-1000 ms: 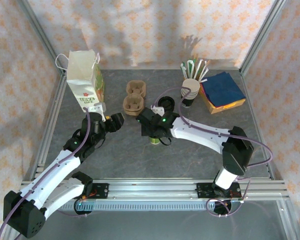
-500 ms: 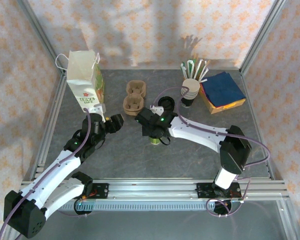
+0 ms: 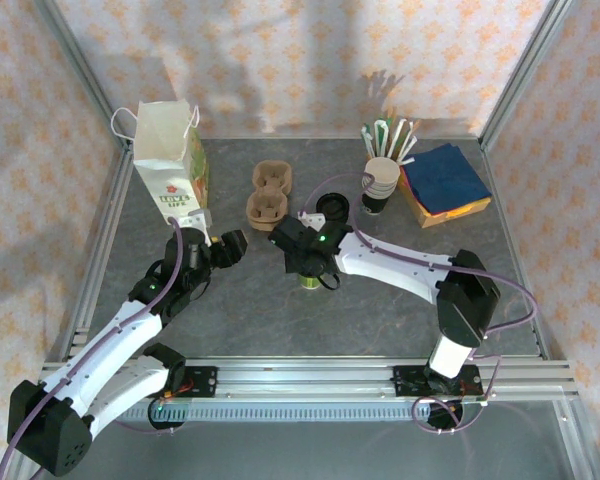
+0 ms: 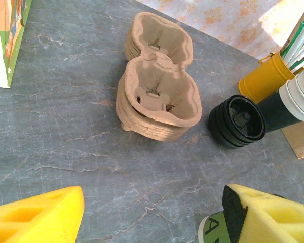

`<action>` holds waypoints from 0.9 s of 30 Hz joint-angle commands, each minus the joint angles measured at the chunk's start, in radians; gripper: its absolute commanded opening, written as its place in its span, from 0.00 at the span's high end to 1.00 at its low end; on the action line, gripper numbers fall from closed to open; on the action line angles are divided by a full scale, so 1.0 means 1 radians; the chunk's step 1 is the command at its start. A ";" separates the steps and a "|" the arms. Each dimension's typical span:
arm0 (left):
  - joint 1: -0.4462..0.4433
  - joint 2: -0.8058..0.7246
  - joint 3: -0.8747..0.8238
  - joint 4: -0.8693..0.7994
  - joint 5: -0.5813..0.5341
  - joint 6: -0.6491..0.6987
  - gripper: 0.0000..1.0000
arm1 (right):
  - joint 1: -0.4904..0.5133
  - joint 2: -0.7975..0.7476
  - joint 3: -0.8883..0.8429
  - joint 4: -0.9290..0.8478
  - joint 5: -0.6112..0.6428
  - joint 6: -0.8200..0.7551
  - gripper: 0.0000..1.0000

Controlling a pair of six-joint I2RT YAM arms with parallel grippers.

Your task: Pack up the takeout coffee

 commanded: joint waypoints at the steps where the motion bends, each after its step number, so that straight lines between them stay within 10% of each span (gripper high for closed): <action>1: 0.011 0.010 -0.008 0.032 0.015 -0.009 0.26 | 0.006 0.041 0.009 -0.068 0.022 -0.016 0.21; 27: 0.020 -0.016 -0.014 0.009 0.009 -0.001 0.26 | -0.186 -0.101 -0.084 -0.025 0.071 -0.087 0.24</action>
